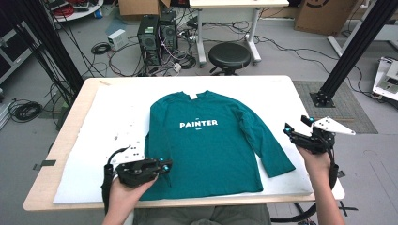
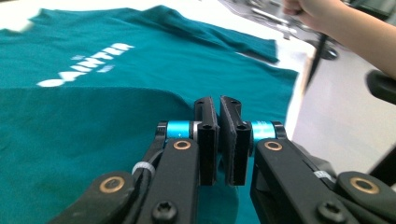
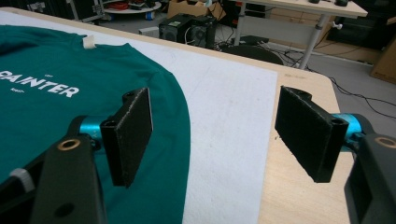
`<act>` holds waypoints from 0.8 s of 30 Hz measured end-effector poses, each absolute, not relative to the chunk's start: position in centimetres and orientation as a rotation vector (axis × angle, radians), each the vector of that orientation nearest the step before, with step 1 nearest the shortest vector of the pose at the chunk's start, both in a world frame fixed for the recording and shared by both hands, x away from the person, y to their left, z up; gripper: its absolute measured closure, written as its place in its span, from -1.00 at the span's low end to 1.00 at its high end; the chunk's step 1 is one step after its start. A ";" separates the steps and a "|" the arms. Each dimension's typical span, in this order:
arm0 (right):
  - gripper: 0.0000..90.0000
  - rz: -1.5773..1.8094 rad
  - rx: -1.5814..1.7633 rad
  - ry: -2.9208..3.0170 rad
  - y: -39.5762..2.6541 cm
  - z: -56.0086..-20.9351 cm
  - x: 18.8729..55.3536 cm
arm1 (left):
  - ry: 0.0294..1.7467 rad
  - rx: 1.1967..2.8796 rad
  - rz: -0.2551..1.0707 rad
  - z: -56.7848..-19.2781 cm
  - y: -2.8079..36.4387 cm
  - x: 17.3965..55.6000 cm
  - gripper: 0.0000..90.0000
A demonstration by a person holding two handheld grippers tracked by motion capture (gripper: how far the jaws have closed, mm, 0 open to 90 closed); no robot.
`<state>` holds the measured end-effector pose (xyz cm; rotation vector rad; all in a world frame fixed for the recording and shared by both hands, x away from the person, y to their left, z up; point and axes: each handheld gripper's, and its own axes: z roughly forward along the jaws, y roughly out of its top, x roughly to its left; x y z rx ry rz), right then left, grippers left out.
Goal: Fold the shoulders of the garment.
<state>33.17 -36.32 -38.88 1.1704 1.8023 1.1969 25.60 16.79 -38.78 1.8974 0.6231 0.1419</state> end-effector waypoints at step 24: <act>-0.38 1.190 1.171 1.800 -36.7 -39.1 33.2 | 0.493 2.050 -0.025 -41.6 8.6 27.7 0.50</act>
